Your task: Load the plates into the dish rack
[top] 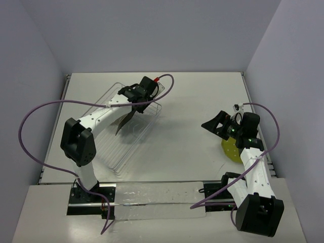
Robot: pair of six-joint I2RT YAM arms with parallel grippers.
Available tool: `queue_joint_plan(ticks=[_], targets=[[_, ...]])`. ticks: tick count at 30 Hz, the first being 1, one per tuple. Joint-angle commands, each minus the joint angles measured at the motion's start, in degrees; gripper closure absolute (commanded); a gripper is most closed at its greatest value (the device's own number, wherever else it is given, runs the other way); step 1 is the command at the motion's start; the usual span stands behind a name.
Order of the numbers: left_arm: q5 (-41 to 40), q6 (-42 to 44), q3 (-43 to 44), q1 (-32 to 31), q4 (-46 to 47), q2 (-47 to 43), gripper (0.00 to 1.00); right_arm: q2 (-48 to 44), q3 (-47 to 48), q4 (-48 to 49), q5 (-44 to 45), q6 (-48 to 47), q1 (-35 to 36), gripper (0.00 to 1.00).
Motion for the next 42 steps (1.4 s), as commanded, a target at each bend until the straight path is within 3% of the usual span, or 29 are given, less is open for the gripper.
queue_joint_plan(ticks=[1,2,3,12,17,26,38,42], targets=[[-2.9,-1.3,2.3,-0.7,-2.4,-1.0,0.89,-0.5,1.3,1.7,0.1,-0.7,0.5,0.08],[-4.1,-1.7,2.4,-1.0,-2.3,-1.2,0.99,-0.6,1.3,1.7,0.1,-0.7,0.6,0.08],[-5.5,-1.7,2.3,-1.4,-2.1,-1.5,1.0,-0.8,1.3,1.7,0.2,-0.8,0.7,0.08],[-9.7,-0.4,-1.0,-2.3,7.1,-9.1,1.0,-0.7,1.5,1.8,-0.1,-0.7,1.2,0.08],[-11.5,2.5,-9.2,-2.6,16.7,-17.8,1.0,-0.5,1.7,1.9,-0.6,-0.8,1.2,0.08],[-3.2,10.9,-28.0,-2.7,37.5,-32.3,1.0,-0.3,2.0,1.4,-0.5,-1.2,1.3,0.08],[-9.0,11.7,-35.5,-2.2,49.8,-27.6,1.0,-1.0,1.7,0.7,0.1,-1.6,1.5,0.08],[-9.3,10.0,-37.2,-2.0,49.5,-27.8,1.0,-1.2,1.9,0.5,0.3,-1.7,1.7,0.08]])
